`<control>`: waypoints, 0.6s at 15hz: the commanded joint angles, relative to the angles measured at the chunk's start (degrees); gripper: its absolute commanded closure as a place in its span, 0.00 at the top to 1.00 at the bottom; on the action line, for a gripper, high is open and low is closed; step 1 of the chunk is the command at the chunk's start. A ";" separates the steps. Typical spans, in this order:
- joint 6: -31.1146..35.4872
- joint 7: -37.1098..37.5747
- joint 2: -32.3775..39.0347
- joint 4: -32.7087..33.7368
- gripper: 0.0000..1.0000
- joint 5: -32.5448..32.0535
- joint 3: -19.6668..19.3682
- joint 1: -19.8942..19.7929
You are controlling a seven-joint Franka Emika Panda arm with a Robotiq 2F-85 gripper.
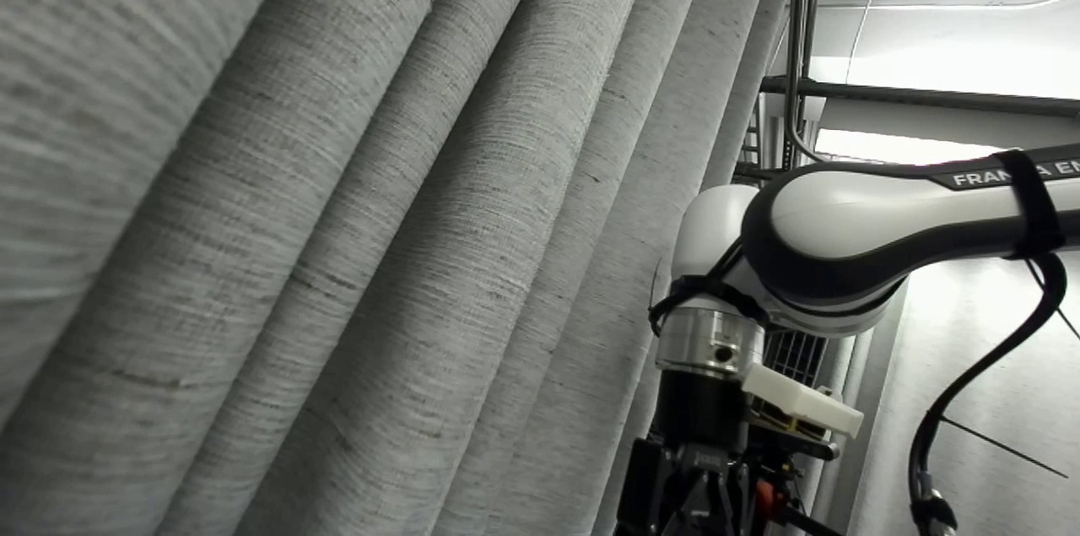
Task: Move the curtains to the left
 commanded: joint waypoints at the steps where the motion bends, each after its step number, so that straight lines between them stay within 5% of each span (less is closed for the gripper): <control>1: 2.41 1.93 -1.07 -0.69 1.00 -1.44 0.53 -2.29; 9: 5.14 2.85 -3.77 -0.90 1.00 -5.31 -6.65 -12.35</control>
